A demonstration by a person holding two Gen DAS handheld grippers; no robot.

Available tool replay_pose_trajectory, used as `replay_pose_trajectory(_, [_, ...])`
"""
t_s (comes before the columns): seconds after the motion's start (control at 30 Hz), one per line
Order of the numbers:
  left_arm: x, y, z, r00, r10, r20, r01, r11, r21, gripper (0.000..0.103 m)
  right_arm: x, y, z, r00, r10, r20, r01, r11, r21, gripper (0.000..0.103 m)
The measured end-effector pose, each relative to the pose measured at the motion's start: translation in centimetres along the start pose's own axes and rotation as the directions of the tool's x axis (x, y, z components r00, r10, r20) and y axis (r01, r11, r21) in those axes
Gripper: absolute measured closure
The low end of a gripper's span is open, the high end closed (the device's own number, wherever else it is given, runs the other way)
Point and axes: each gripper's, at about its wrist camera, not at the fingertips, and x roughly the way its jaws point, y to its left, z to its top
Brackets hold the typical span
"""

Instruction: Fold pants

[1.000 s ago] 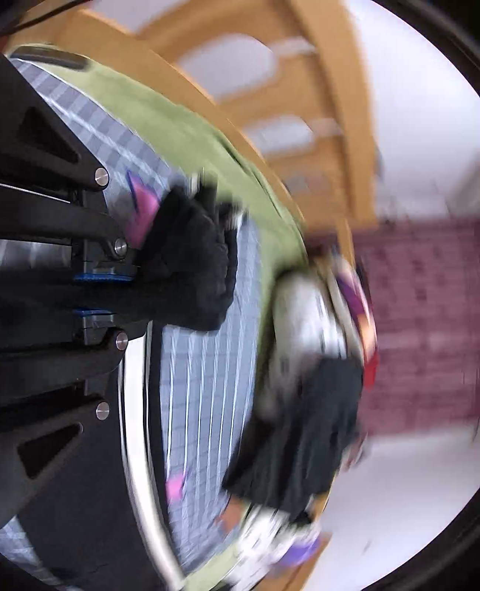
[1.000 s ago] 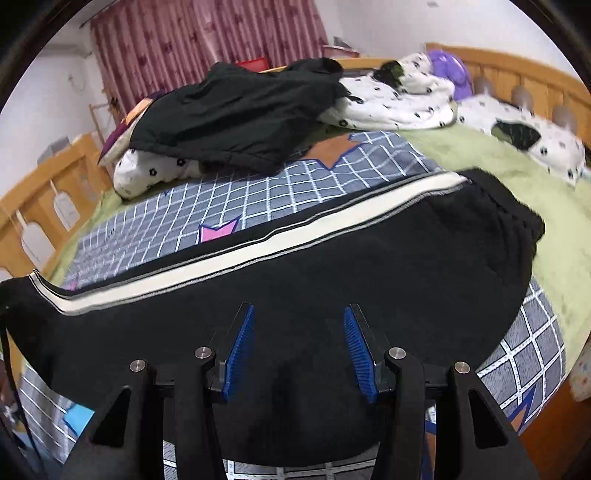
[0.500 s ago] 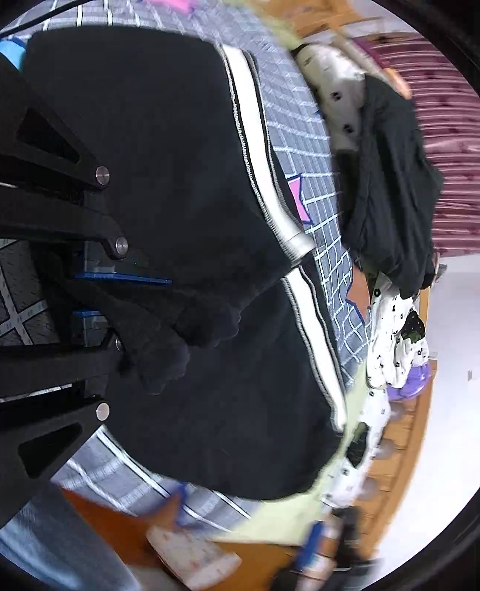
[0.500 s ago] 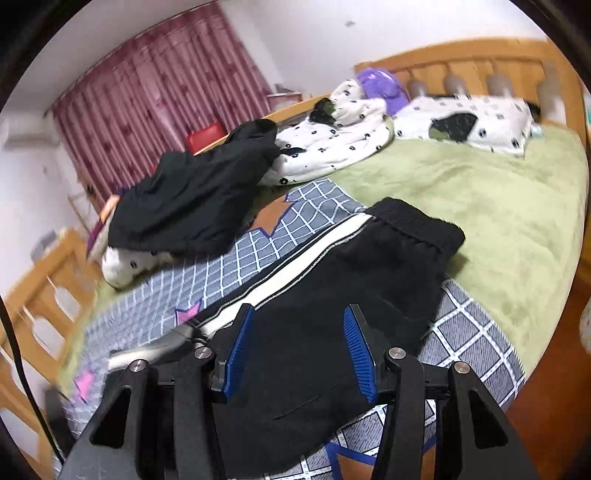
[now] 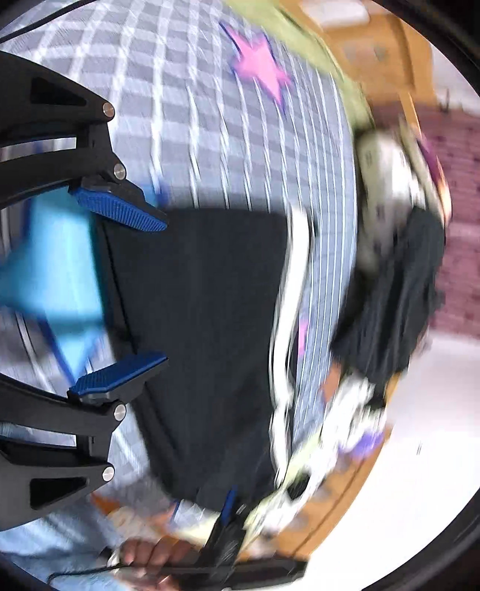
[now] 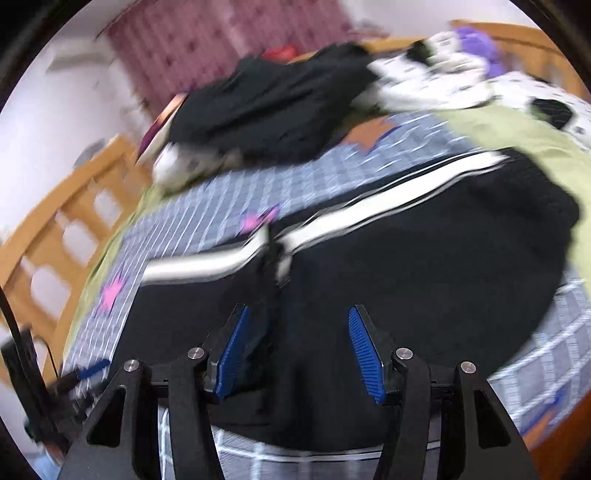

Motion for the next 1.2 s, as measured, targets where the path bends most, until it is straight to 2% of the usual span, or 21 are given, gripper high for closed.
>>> replay_pose_trajectory(0.03, [-0.1, 1.5, -0.6, 0.999, 0.054, 0.003, -0.054, 0.998, -0.02, 0.037, 0.8, 0.9, -0.3, 1.0, -0.001, -0.017, 0.001, 1.0, -0.029, 0.048])
replay_pose_trajectory(0.1, [0.1, 3.3, -1.1, 0.998, 0.069, -0.013, -0.07, 0.994, -0.079, 0.037, 2.4, 2.6, -1.1, 0.999, -0.027, -0.043, 0.024, 0.996, -0.08, 0.05])
replay_pose_trajectory(0.17, [0.5, 4.2, -1.3, 0.999, 0.037, -0.033, -0.041, 0.991, -0.128, 0.037, 3.9, 3.5, -1.9, 0.996, -0.041, -0.082, 0.032, 0.994, -0.107, 0.063])
replay_pose_trajectory(0.2, [0.6, 4.5, -1.4, 0.999, 0.031, -0.031, -0.035, 0.989, -0.141, 0.037, 5.2, 3.9, -2.6, 0.99, -0.053, -0.129, 0.037, 0.991, -0.125, 0.074])
replay_pose_trajectory(0.23, [0.5, 4.7, -1.6, 0.999, 0.032, -0.026, -0.035, 0.989, -0.142, 0.037, 5.9, 3.9, -3.1, 0.984, -0.07, -0.162, 0.047, 0.989, -0.138, 0.075])
replay_pose_trajectory(0.27, [0.7, 4.6, -1.7, 0.999, 0.037, -0.024, -0.039, 0.99, -0.136, 0.037, 7.1, 4.2, -4.0, 0.972, -0.12, -0.203, 0.085, 0.981, -0.173, 0.075])
replay_pose_trajectory(0.37, [2.5, 4.0, -2.1, 0.996, 0.053, -0.077, -0.063, 0.99, -0.125, 0.036, 6.9, 5.3, -4.7, 0.968, -0.172, -0.181, 0.125, 0.961, -0.246, 0.076])
replay_pose_trajectory(0.4, [3.2, 4.1, -2.4, 0.994, 0.049, -0.099, -0.062, 0.989, -0.133, 0.035, 6.8, 5.3, -4.7, 0.969, -0.168, -0.182, 0.121, 0.961, -0.247, 0.075])
replay_pose_trajectory(0.53, [2.9, 4.0, -2.0, 0.994, 0.055, -0.092, -0.066, 0.99, -0.123, 0.033, 4.9, 3.9, -3.8, 0.973, -0.141, -0.181, 0.109, 0.978, -0.178, 0.064])
replay_pose_trajectory(0.6, [2.3, 4.5, -1.4, 0.997, 0.034, -0.075, -0.044, 0.99, -0.136, 0.033, 2.2, 2.7, -2.7, 0.981, -0.16, -0.112, 0.145, 0.981, -0.128, 0.063])
replay_pose_trajectory(0.67, [1.5, 5.0, -0.6, 0.998, 0.026, -0.051, -0.033, 0.987, -0.157, 0.033, -0.4, 1.7, -1.7, 0.979, -0.199, -0.042, 0.193, 0.974, -0.115, 0.055])
replay_pose_trajectory(0.73, [1.3, 5.5, 0.7, 0.999, -0.003, -0.037, -0.004, 0.984, -0.177, 0.033, -3.6, -0.2, -0.4, 0.967, -0.252, 0.034, 0.254, 0.962, -0.101, 0.042])
replay_pose_trajectory(0.83, [1.9, 5.8, 2.8, 0.999, -0.024, -0.026, 0.019, 0.983, -0.185, 0.033, -6.9, -3.7, 0.9, 0.945, -0.313, 0.092, 0.32, 0.945, -0.068, 0.036])
replay_pose_trajectory(0.93, [3.3, 5.5, 4.6, 0.998, -0.036, -0.042, 0.027, 0.983, -0.18, 0.035, -7.8, -7.6, 1.8, 0.926, -0.365, 0.098, 0.37, 0.928, -0.045, 0.036])
replay_pose_trajectory(1.0, [4.5, 5.4, 5.3, 0.997, -0.049, -0.056, 0.038, 0.984, -0.177, 0.035, -7.0, -11.1, 1.9, 0.914, -0.399, 0.071, 0.4, 0.917, -0.006, 0.036])
replay_pose_trajectory(1.03, [5.1, 5.4, 5.7, 0.997, -0.044, -0.063, 0.033, 0.985, -0.171, 0.035, -6.5, -12.6, 2.0, 0.914, -0.401, 0.056, 0.4, 0.916, 0.023, 0.036])
replay_pose_trajectory(1.1, [6.4, 5.3, 6.4, 0.996, -0.032, -0.081, 0.02, 0.988, -0.155, 0.035, -4.7, -15.7, 2.0, 0.928, -0.372, 0.014, 0.369, 0.925, 0.09, 0.036])
replay_pose_trajectory(1.2, [8.5, 5.9, 7.0, 0.991, -0.066, -0.118, 0.046, 0.985, -0.167, 0.035, -2.8, -19.0, 1.3, 0.935, -0.355, -0.014, 0.351, 0.918, 0.185, 0.036])
